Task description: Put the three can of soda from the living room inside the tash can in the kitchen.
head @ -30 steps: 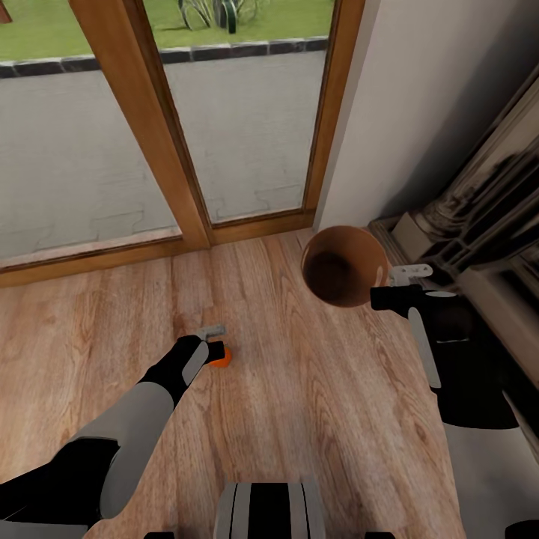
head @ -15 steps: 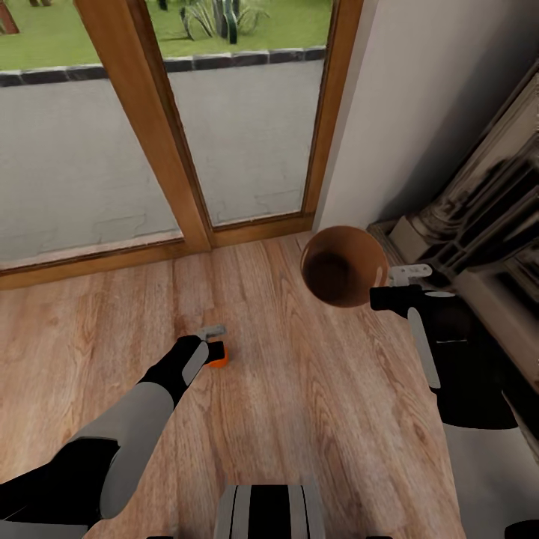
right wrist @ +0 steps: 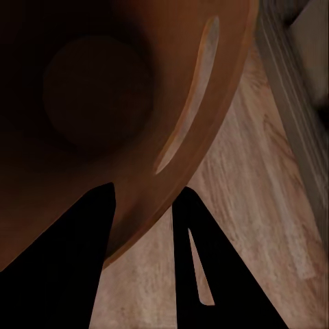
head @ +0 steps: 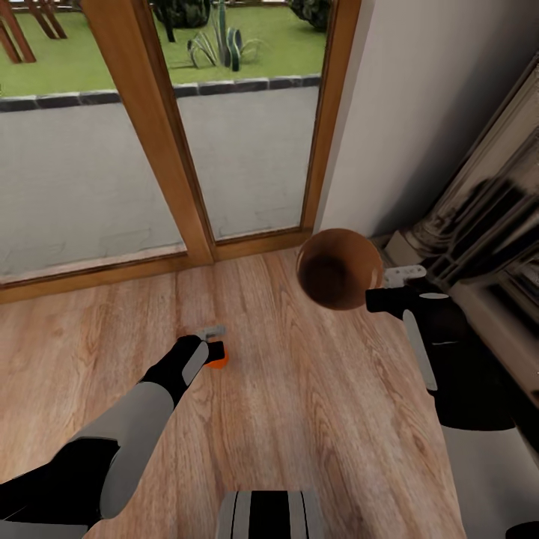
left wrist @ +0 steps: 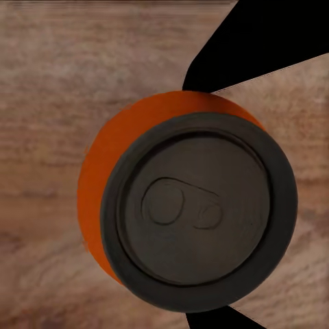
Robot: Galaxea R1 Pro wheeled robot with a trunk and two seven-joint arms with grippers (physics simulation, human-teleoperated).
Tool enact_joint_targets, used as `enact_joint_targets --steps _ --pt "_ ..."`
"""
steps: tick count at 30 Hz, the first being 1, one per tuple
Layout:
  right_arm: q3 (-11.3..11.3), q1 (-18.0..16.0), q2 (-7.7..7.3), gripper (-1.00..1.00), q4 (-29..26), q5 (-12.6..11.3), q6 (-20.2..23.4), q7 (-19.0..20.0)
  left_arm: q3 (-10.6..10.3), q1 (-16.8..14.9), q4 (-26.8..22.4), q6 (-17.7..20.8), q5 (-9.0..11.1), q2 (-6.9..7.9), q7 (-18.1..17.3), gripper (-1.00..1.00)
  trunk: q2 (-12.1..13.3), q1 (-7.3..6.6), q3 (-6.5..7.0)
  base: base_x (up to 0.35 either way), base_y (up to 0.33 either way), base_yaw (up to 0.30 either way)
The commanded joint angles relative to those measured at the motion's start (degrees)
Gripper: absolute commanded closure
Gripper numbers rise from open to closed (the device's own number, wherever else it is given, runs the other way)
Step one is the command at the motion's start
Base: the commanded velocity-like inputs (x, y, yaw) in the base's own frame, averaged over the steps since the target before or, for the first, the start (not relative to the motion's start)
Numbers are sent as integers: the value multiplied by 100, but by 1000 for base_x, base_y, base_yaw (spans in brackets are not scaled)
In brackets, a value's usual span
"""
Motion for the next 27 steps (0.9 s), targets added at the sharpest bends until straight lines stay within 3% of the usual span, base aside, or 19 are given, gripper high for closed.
enact_joint_targets --steps 1,20,27 --pt "1 -2 3 100 -4 -38 0 11 1 0 1 0 1 -1 -3 100 1 -3 23 0 0 0" --pt "-9 80 5 100 86 -39 0 -6 1 0 -52 -8 1 0 -34 100 27 -52 444 0 0 0" --pt "-10 324 18 100 92 -40 0 -7 1 30 -637 5 5 0 -57 100 36 -70 599 0 0 0"
